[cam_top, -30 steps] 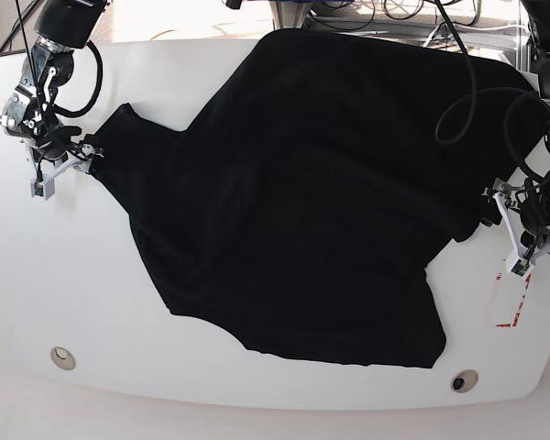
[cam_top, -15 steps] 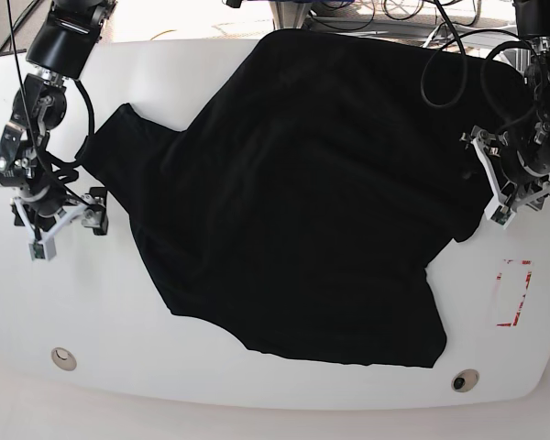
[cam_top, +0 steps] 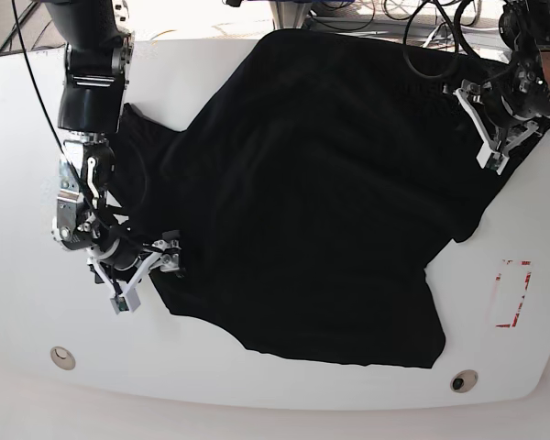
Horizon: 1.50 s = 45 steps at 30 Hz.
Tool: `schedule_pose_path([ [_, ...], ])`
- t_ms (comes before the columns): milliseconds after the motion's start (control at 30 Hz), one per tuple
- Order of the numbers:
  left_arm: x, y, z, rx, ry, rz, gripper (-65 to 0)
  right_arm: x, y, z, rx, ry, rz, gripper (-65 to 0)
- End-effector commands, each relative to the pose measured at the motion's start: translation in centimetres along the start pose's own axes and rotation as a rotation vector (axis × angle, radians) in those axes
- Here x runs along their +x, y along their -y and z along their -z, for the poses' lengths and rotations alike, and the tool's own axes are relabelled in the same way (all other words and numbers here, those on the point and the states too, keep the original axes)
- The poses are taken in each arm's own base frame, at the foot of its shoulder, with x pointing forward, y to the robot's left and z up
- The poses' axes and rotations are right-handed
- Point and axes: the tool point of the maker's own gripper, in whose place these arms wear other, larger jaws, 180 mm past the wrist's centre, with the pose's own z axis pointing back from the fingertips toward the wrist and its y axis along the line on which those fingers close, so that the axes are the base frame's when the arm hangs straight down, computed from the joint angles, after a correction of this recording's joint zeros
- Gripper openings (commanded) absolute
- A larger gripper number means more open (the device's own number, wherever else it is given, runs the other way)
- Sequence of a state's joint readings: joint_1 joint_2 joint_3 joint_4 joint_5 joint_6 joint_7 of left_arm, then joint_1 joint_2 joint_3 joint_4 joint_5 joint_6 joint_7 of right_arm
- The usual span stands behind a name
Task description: Layout the t-shirt on the table in an organized manner, then fold the t-shirt properly
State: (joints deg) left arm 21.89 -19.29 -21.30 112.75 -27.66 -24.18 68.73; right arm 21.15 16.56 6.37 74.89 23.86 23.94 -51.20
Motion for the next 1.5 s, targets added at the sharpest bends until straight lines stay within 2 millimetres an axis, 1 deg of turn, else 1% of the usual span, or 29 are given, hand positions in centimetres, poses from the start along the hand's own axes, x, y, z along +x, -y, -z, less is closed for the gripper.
schedule_pose_path([
  [0,0.8,0.2,-0.4,-0.001,0.05,-0.004,-51.5,3.4,0.2,1.4,0.016,0.089,0.026,-2.7],
  [33,0.5,0.3,-0.3,-0.005,0.046,-0.008,-53.9,3.5,0.2,1.8,0.02,0.091,0.033,-3.5],
  [67,-0.2,0.6,-0.3,-0.011,0.034,-0.011,-58.7,3.5,0.3,2.5,0.024,0.091,0.048,-6.3],
  [100,-0.4,0.6,-0.3,-0.013,0.028,-0.013,-60.0,3.6,0.4,2.7,0.025,0.091,0.052,-7.6],
  [133,-0.9,0.9,-0.2,-0.02,0.022,-0.014,-63.5,3.9,0.3,3.4,0.031,0.097,0.06,-12.7],
  [167,-1.1,1.1,-0.2,-0.023,0.019,-0.014,-65.0,3.8,0.3,3.7,0.033,0.097,0.066,-16.0],
  [267,-1.7,1.4,-0.2,-0.03,0.014,-0.017,-65.0,4.1,0.6,4.6,0.032,0.113,0.086,-31.2],
  [333,-2.1,1.4,-0.1,-0.031,0.007,-0.018,-65.0,4.1,1.1,5.1,0.027,0.12,0.107,-43.6],
  [433,-2.2,1.4,-0.2,-0.03,0.006,-0.019,-65.0,3.8,1.6,5.7,0.021,0.122,0.137,-54.9],
  [500,-2.3,1.4,-0.1,-0.029,0.003,-0.02,-65.0,3.4,1.8,6.0,0.026,0.119,0.152,-58.5],
  [633,-2.6,1.2,0.2,-0.031,-0.008,-0.032,-65.0,2.3,2.3,6.6,0.022,0.112,0.182,-58.7],
  [733,-2.8,1.0,0.5,-0.034,-0.015,-0.038,-65.0,1.2,2.9,6.7,0.008,0.101,0.199,-58.7],
  [800,-2.1,0.8,0.6,-0.029,-0.002,-0.037,-65.0,0.7,3.1,6.7,0.005,0.094,0.204,-58.7],
  [900,-0.8,0.1,0.9,-0.018,0.023,-0.04,-65.0,-1.3,3.4,6.7,-0.003,0.063,0.215,-58.8],
  [1000,-0.2,-1.0,0.9,0.0,0.023,-0.03,-65.0,-2.6,4.5,6.2,-0.025,0.044,0.217,-58.8],
  [1067,0.4,-1.4,1.5,-0.005,0.017,-0.016,-65.0,-3.6,5.0,6.0,-0.034,0.029,0.222,-58.8],
  [1133,1.0,-2.1,2.3,-0.008,0.005,-0.005,-65.0,-5.2,5.3,5.8,-0.043,0.005,0.229,-59.0],
  [1167,1.1,-2.3,2.4,-0.006,0.002,-0.002,-65.0,-5.7,5.6,5.6,-0.049,-0.001,0.229,-59.0],
  [1233,1.2,-3.0,3.3,-0.011,-0.026,0.004,-65.0,-6.9,6.6,4.9,-0.069,-0.015,0.224,-59.0],
  [1267,1.2,-3.2,3.6,-0.012,-0.035,0.006,-65.0,-7.2,6.8,4.7,-0.073,-0.018,0.223,-59.0],
  [1300,1.3,-3.4,4.1,-0.017,-0.047,0.009,-65.0,-8.1,7.0,4.4,-0.08,-0.03,0.219,-59.0],
  [1367,2.2,-3.7,4.7,-0.021,-0.05,0.016,-65.0,-9.1,7.3,3.9,-0.089,-0.042,0.209,-59.1],
  [1467,2.9,-3.9,5.4,-0.029,-0.059,0.022,-65.0,-10.7,8.0,2.9,-0.107,-0.055,0.201,-59.1],
])
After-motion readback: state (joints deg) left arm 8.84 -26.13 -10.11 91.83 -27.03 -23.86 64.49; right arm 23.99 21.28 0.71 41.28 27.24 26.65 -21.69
